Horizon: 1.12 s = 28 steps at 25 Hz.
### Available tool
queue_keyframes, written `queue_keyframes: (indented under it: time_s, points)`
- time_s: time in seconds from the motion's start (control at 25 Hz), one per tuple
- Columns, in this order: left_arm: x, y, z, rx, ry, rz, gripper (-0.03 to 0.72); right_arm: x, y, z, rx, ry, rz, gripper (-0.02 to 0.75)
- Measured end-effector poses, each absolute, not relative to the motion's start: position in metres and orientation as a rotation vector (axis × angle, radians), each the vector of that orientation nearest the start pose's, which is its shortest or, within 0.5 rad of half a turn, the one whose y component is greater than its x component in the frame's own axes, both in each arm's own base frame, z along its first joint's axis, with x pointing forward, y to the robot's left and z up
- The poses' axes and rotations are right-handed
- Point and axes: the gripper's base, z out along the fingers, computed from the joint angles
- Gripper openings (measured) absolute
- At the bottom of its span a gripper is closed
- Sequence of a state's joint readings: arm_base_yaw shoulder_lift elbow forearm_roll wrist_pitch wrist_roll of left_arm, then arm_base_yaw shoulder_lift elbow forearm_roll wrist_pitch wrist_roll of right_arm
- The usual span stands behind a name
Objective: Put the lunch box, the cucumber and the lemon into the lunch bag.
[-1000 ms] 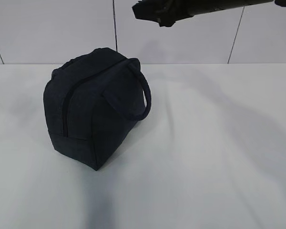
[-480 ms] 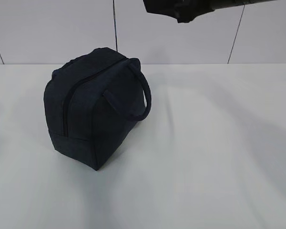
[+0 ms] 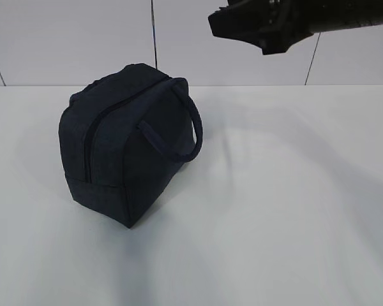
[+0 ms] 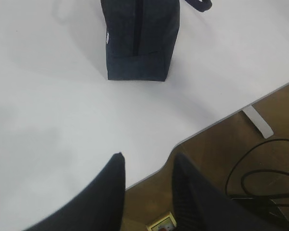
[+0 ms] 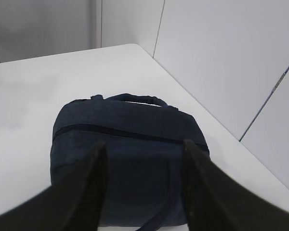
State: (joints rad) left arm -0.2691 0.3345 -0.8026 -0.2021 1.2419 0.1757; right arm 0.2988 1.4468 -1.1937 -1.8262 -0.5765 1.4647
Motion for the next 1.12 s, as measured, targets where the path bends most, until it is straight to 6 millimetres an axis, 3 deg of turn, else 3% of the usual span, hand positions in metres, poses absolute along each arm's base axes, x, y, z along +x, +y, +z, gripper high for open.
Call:
queue_keyframes:
  time_s: [0.36,0.68,0.92,1.12]
  points:
    - [-0.016,-0.013,0.311,0.512,2.107,-0.294,0.236,0.280,0.135,0.361,-0.987,1.595,0.433,0.370]
    - [-0.010,-0.015,0.286,0.499,2.111,-0.298,0.236,0.262,0.130,0.368,-0.981,1.567,0.420,0.370]
    - [-0.005,-0.015,0.283,0.484,2.085,-0.299,0.236,0.251,0.126,0.371,-0.979,1.553,0.415,0.370]
    - [-0.004,-0.015,0.283,0.481,2.081,-0.293,0.236,0.242,0.123,0.362,-0.982,1.576,0.423,0.370]
